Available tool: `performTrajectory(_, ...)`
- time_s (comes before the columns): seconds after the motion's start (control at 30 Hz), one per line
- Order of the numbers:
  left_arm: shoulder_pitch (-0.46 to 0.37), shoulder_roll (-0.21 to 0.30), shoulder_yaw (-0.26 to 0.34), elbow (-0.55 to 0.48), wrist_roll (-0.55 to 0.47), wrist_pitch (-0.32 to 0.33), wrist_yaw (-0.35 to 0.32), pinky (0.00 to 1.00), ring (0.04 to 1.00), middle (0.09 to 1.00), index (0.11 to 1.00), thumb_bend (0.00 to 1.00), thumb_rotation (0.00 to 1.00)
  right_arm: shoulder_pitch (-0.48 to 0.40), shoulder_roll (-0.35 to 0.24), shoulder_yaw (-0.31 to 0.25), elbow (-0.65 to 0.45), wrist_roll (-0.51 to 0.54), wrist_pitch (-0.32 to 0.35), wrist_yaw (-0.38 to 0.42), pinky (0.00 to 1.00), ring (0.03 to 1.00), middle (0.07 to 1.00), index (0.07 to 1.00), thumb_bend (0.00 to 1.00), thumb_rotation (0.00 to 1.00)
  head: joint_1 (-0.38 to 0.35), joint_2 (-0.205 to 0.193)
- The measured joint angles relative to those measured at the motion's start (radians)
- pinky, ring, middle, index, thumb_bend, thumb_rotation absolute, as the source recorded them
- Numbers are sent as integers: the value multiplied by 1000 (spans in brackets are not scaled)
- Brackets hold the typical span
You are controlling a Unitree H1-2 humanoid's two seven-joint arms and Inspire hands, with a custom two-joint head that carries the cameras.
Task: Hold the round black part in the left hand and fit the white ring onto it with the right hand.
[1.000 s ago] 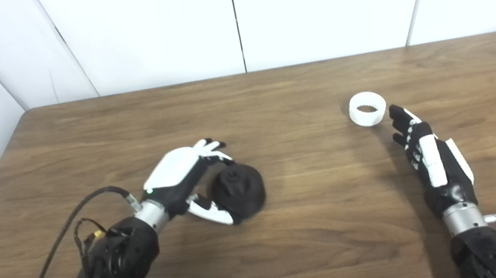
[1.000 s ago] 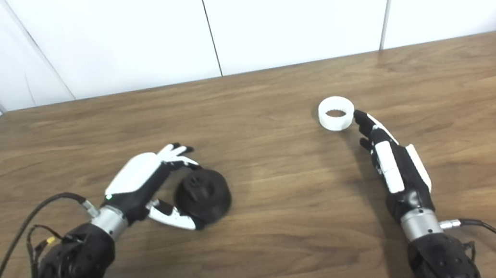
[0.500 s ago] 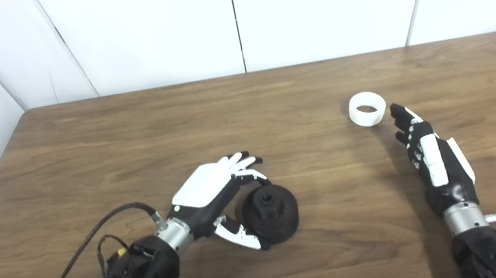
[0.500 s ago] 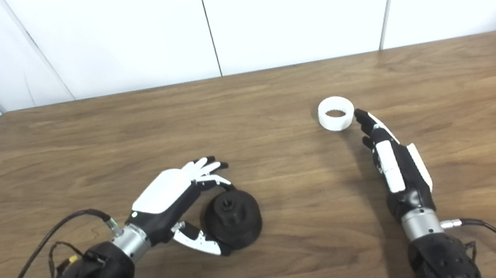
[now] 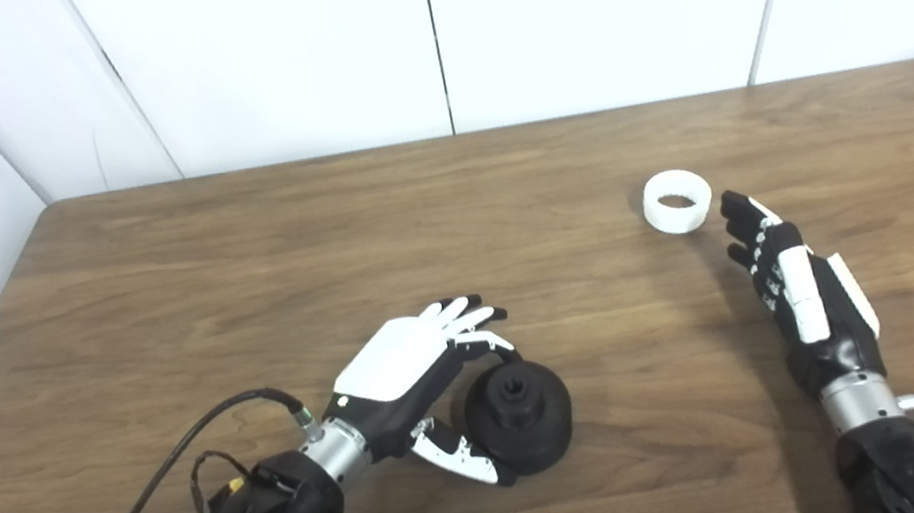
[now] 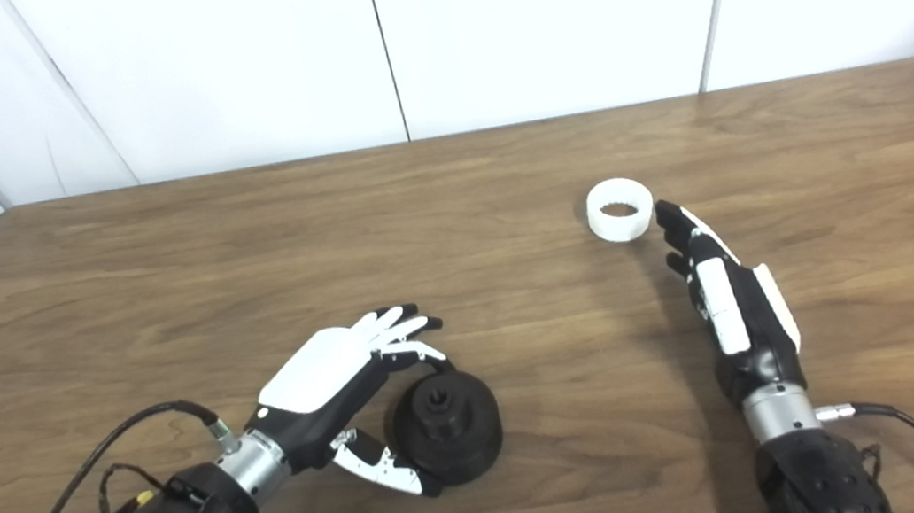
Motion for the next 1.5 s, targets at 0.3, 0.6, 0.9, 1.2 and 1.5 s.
performTrajectory(0.3,0,-1,5,1,-2,-1,-2,1000,1000,951,635,824,343,-82,-33,-24,-34,-122,29,-59,928,940,900,811,679,434,-6,-5)
performTrajectory(0.6,-5,-1,10,12,-3,-17,-2,1000,1000,950,632,828,334,-277,-168,24,39,-339,104,-70,956,968,920,769,831,391,-9,-11)
performTrajectory(0.9,-20,-5,12,30,0,-27,-2,1000,1000,951,634,825,348,-468,-278,135,254,-469,115,1,906,985,923,727,895,369,-14,-15)
performTrajectory(1.2,-21,-24,12,33,15,-31,-1,1000,1000,948,630,829,336,-527,-324,232,455,-508,110,111,941,1000,945,753,981,384,-12,-23)
performTrajectory(1.5,-21,-30,12,33,21,-31,-2,1000,1000,946,631,828,346,-595,-359,290,534,-533,110,179,955,1000,955,767,1000,413,-11,-26)
